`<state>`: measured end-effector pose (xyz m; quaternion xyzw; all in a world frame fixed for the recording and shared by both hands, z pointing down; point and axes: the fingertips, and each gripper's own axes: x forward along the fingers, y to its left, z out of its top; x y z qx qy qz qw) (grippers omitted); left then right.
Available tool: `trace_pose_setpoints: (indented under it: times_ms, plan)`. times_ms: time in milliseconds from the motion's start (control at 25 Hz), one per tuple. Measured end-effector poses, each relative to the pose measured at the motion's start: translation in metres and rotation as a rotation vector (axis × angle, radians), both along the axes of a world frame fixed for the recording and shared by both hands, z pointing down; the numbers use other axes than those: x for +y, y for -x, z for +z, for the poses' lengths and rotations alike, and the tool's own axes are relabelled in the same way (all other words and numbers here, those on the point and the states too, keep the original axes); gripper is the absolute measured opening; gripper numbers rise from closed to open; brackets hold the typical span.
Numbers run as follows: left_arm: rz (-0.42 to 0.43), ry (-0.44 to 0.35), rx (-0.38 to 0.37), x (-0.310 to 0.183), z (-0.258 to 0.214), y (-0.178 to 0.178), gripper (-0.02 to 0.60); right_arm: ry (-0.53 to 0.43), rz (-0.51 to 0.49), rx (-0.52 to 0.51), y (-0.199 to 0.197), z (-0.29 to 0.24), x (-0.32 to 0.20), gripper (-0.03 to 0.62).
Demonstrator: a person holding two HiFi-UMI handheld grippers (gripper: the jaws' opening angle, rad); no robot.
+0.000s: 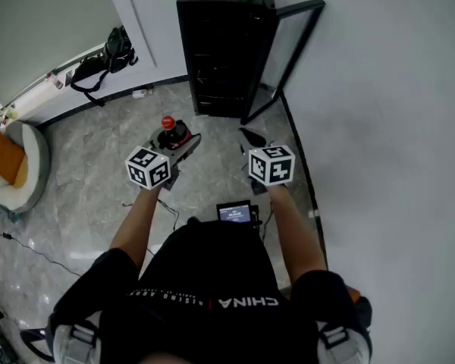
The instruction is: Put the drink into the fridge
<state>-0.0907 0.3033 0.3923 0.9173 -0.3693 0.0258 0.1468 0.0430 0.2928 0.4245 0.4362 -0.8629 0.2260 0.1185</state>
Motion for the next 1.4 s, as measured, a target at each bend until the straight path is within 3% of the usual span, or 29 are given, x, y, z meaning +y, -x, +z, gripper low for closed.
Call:
trace_pose_setpoints:
  times_ms: [760,1400]
  plan:
    - [0.016,0.006,-0.011,0.002,0.012,-0.011,0.318,0.0,0.001,-0.032,-0.002,0.004,0.0,0.017]
    - [0.019,0.02,-0.017,-0.001,0.02,-0.034,0.318,0.002,0.015,-0.044,-0.03,0.008,-0.001,0.017]
